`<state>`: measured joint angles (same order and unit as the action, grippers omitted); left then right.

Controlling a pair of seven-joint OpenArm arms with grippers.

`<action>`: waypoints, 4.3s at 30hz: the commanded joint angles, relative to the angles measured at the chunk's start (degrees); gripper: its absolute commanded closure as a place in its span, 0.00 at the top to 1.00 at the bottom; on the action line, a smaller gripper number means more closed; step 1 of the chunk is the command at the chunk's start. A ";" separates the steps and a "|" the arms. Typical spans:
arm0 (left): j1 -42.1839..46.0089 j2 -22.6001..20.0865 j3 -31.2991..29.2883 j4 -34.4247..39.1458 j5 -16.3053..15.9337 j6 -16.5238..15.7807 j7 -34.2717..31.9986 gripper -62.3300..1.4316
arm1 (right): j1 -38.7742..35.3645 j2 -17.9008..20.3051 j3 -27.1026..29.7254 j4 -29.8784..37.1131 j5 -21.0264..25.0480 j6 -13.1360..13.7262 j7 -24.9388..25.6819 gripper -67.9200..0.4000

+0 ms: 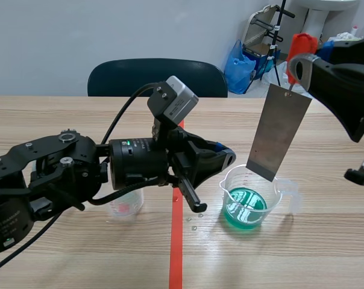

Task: Do the redox reaction experiment

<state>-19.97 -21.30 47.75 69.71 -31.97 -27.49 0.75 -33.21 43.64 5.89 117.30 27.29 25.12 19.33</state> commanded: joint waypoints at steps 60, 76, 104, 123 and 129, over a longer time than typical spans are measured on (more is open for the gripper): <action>95.41 -9.86 -67.80 10.93 27.91 8.76 -56.65 1.00 | 0.55 0.66 0.55 0.94 0.59 -0.20 0.90 0.03; 95.41 -9.84 -67.80 10.93 27.93 8.76 -56.63 1.00 | 0.55 0.66 0.55 0.94 0.59 -0.20 0.87 0.03; 95.41 -9.84 -67.80 10.95 27.96 8.76 -56.68 1.00 | 0.55 0.66 0.55 0.94 0.57 -0.20 0.87 0.03; 95.41 -9.84 -67.80 10.99 27.96 8.76 -56.68 1.00 | 0.55 0.66 0.55 0.94 0.57 -0.20 0.87 0.03; 95.41 -9.84 -67.80 10.99 27.96 8.76 -56.68 1.00 | 0.55 0.66 0.55 0.94 0.57 -0.20 0.87 0.03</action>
<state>75.37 -30.96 -19.86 80.18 -3.66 -18.48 -55.11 -33.21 43.64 5.89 117.30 27.29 25.30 19.27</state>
